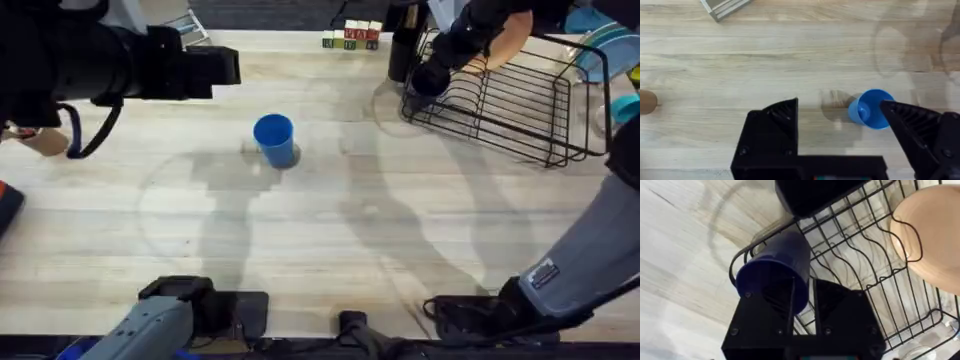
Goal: Pick up the cup on the table and put them onto the rack.
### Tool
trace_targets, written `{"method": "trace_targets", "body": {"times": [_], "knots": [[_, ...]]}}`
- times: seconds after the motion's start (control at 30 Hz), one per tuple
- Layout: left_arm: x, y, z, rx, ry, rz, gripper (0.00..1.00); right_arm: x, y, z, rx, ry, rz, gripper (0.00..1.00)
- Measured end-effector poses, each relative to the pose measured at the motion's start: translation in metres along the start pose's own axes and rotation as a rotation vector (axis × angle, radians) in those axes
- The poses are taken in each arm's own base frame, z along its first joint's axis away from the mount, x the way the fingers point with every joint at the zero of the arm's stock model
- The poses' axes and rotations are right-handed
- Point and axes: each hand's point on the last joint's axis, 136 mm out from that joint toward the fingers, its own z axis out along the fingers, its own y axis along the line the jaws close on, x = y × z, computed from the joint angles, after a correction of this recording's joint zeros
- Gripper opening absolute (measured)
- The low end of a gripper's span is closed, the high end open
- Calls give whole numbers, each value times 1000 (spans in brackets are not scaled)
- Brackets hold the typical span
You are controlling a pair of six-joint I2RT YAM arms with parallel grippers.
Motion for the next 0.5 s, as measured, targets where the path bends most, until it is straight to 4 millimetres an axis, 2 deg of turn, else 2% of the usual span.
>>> {"method": "trace_targets", "body": {"times": [0.13, 0.5], "knots": [[0, 0, 0, 0, 0, 0, 993, 0, 0, 0, -1, 1, 0, 275], [0, 0, 0, 0, 0, 0, 993, 1, 1, 0, -2, 4, 0, 318]]}}
